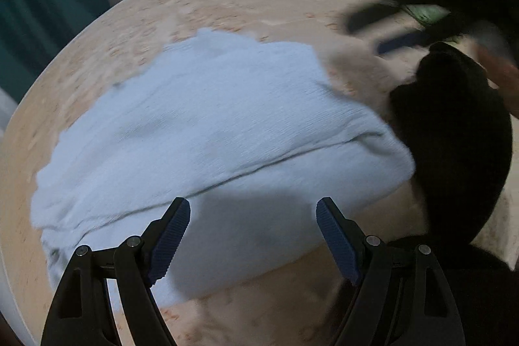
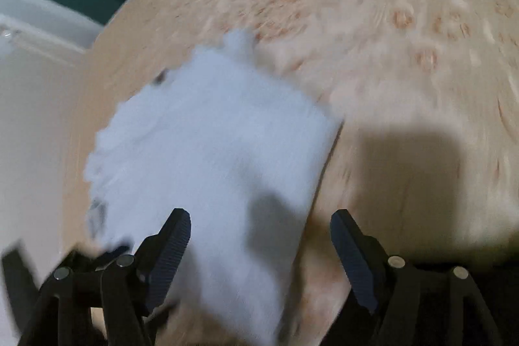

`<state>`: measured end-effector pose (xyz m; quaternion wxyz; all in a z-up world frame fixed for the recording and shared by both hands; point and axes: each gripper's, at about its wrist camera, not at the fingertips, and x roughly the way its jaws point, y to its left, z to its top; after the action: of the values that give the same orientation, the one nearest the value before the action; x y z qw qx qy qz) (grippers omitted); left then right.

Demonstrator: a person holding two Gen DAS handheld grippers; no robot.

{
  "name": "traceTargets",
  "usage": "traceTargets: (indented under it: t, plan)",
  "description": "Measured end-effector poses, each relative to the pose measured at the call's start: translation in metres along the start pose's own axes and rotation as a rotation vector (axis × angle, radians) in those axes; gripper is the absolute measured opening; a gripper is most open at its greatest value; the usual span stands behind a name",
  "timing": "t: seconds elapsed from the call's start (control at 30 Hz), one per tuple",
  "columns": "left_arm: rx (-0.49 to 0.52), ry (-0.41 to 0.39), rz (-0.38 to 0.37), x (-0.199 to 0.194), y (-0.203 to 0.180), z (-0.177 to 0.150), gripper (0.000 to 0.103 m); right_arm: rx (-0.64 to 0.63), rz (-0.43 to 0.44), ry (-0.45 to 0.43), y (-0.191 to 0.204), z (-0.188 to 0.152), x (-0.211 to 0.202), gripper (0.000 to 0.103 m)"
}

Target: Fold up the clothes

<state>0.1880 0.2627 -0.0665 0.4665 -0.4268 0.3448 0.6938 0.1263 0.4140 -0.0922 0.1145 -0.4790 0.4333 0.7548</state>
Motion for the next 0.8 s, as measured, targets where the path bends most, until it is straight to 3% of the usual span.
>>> traceTargets:
  t: [0.1,0.17,0.23,0.27,0.37,0.43,0.57,0.67,0.8]
  plan:
    - [0.047,0.001,-0.081,-0.005,-0.02,0.013,0.082,0.11,0.005,0.128,-0.032,0.033,0.037,0.073]
    - [0.093,0.007,-0.124,-0.007,-0.033,0.018,0.082,0.178,0.027,0.2,-0.046,0.035,0.064,0.063]
    - [0.133,0.015,-0.126,-0.006,-0.044,0.019,0.082,0.204,0.095,0.202,-0.044,0.033,0.077,0.029]
    - [0.149,0.019,-0.126,-0.004,-0.049,0.019,0.082,0.214,0.125,0.195,-0.042,0.032,0.079,0.019]
    - [0.153,0.035,-0.12,-0.003,-0.054,0.013,0.082,0.23,0.154,0.176,-0.03,0.032,0.073,0.016]
    - [0.132,0.015,-0.122,-0.01,-0.053,0.006,0.082,0.157,0.183,0.139,-0.006,0.036,0.054,0.016]
    - [-0.017,-0.059,-0.136,-0.034,-0.025,-0.014,0.082,0.002,0.197,0.088,0.059,0.047,0.021,0.016]
    - [-0.195,-0.117,-0.117,-0.058,0.017,-0.042,0.082,-0.106,0.213,0.09,0.112,0.053,0.018,0.015]
    - [-0.48,-0.207,-0.014,-0.097,0.094,-0.096,0.082,-0.267,0.274,0.147,0.197,0.059,0.041,0.015]
